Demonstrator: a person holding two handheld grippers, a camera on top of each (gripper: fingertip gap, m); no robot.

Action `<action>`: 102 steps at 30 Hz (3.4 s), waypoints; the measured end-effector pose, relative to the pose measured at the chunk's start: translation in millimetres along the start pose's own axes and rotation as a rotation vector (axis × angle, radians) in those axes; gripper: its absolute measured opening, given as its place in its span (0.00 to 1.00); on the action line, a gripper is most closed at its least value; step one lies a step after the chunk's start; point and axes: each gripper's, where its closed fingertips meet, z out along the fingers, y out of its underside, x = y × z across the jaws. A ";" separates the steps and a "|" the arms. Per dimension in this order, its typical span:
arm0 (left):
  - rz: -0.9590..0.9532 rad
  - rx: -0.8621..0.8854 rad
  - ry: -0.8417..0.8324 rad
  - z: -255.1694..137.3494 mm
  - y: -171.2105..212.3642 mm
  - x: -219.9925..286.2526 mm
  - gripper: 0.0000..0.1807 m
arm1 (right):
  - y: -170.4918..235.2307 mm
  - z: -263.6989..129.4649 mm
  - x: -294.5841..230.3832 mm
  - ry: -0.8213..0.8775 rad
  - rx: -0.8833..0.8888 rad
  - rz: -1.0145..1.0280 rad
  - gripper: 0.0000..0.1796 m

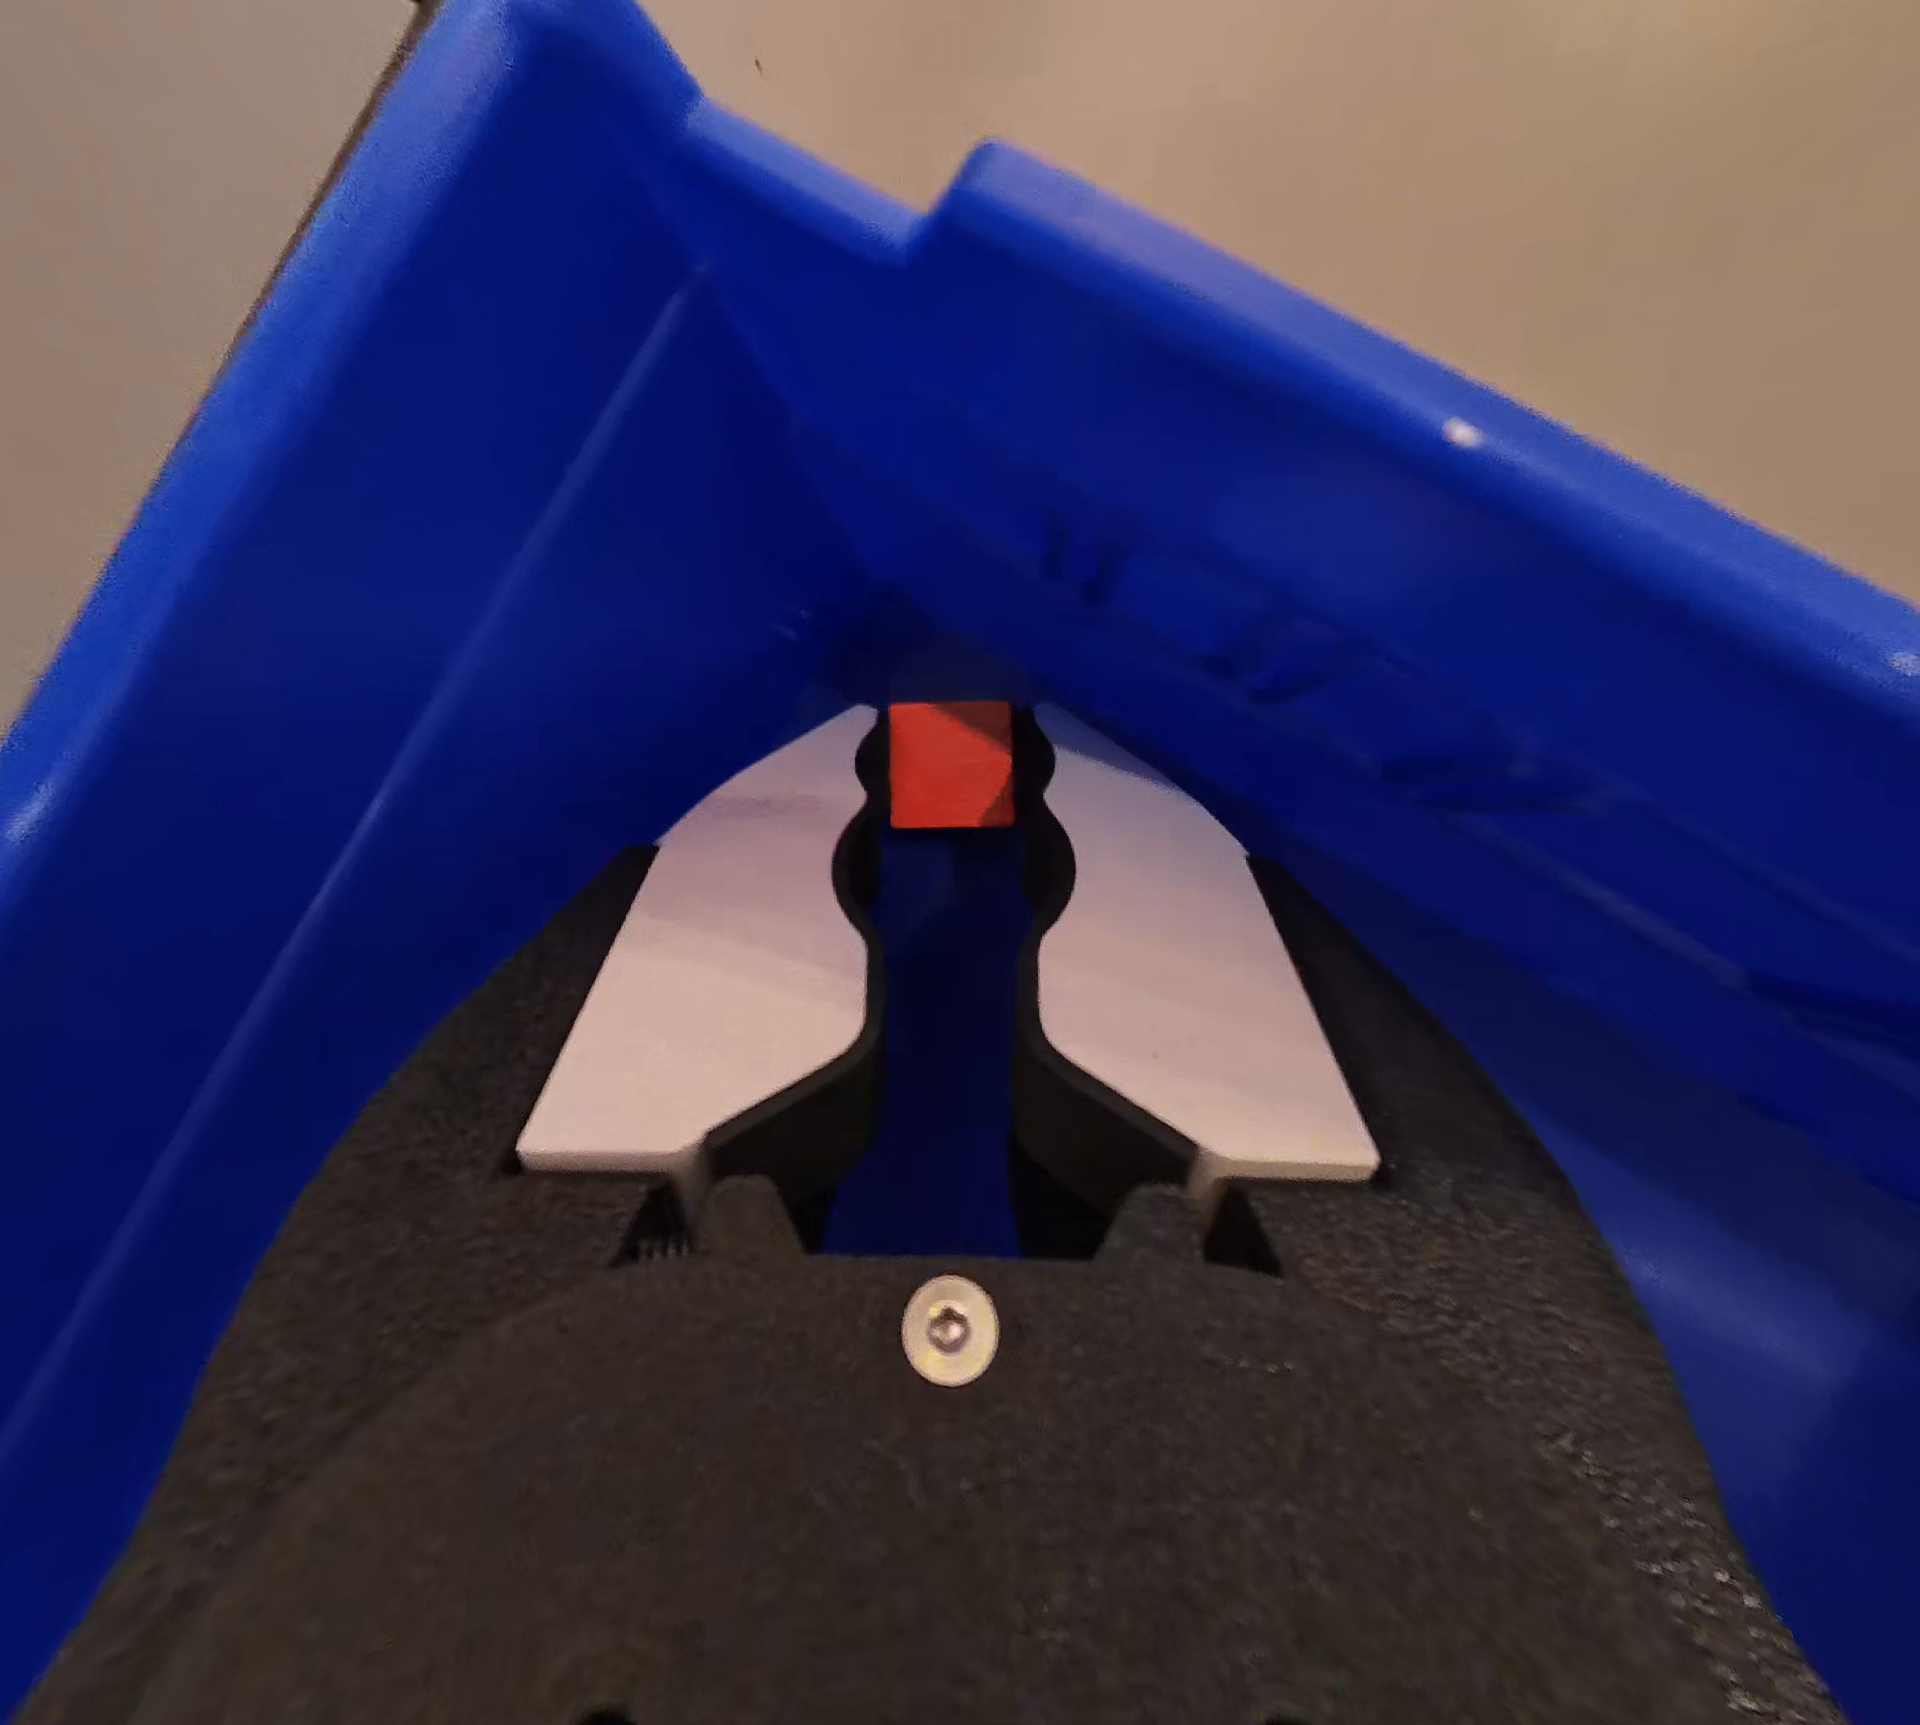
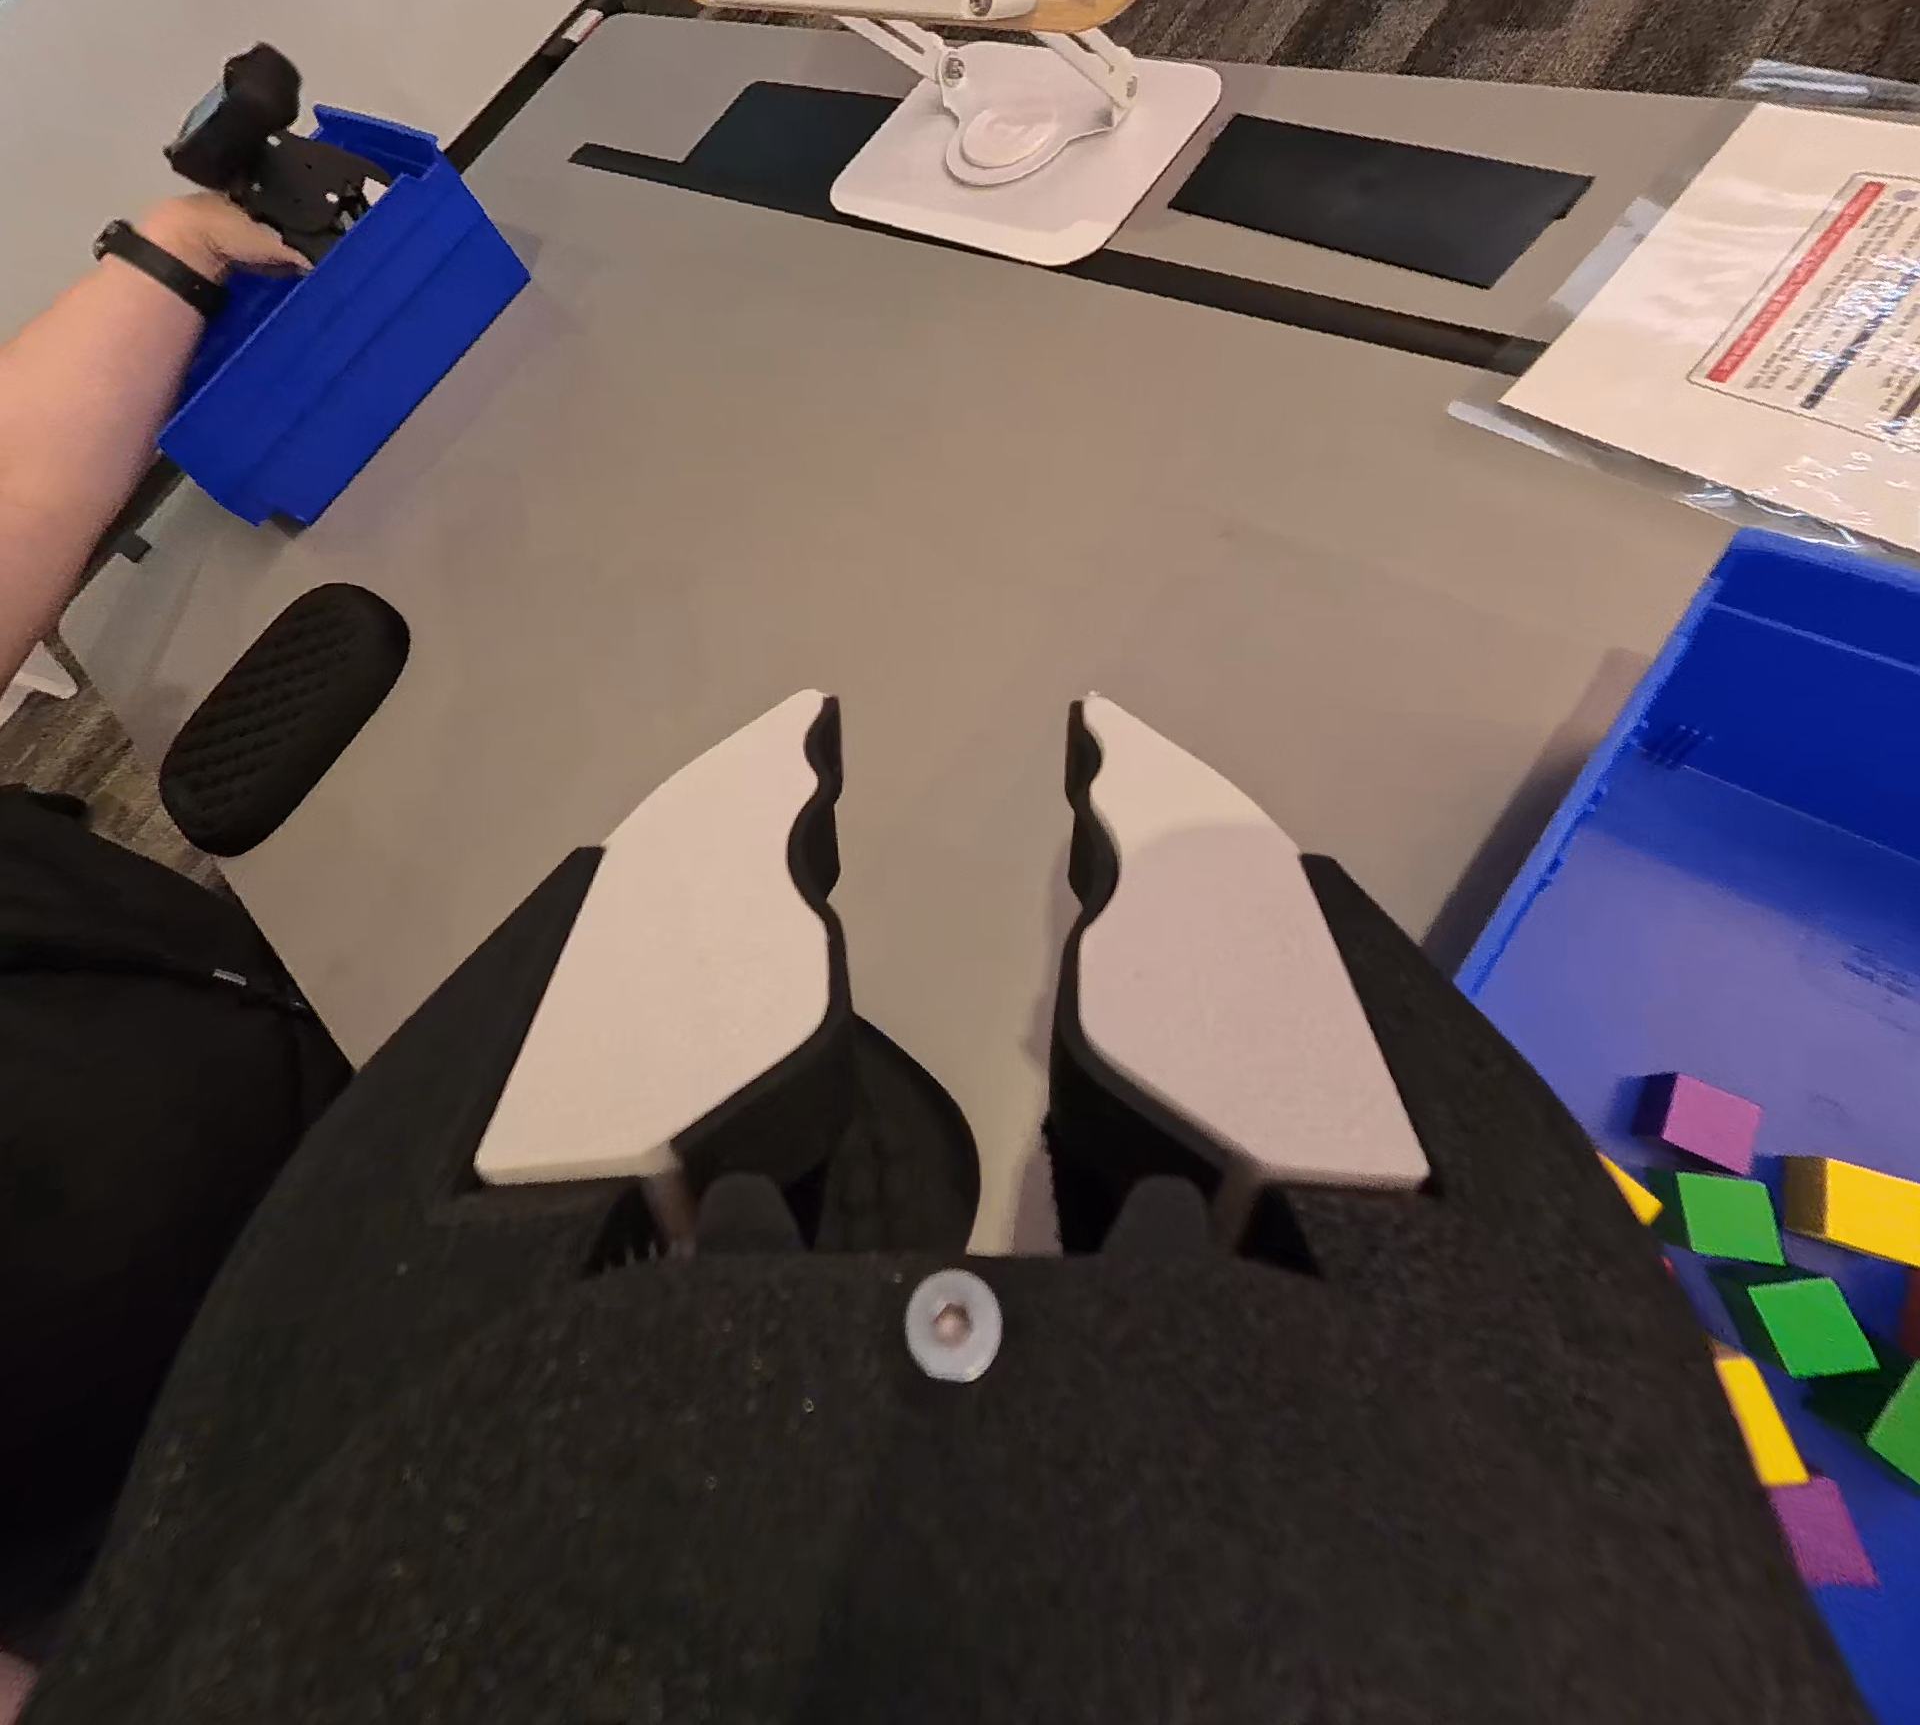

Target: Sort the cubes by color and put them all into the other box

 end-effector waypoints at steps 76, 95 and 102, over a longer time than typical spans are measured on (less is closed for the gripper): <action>0.479 0.269 -0.616 -105.5 -241.3 270.8 0.20 | 107.8 -18.0 221.7 0.321 -0.379 0.182 0.20; -0.393 0.037 -0.822 -151.0 -39.5 181.9 0.37 | 169.1 -145.5 273.5 0.739 -0.553 0.304 0.23; -0.624 0.088 -0.871 -164.4 0.5 185.0 0.37 | 177.1 -124.1 264.9 0.620 -0.590 0.406 0.04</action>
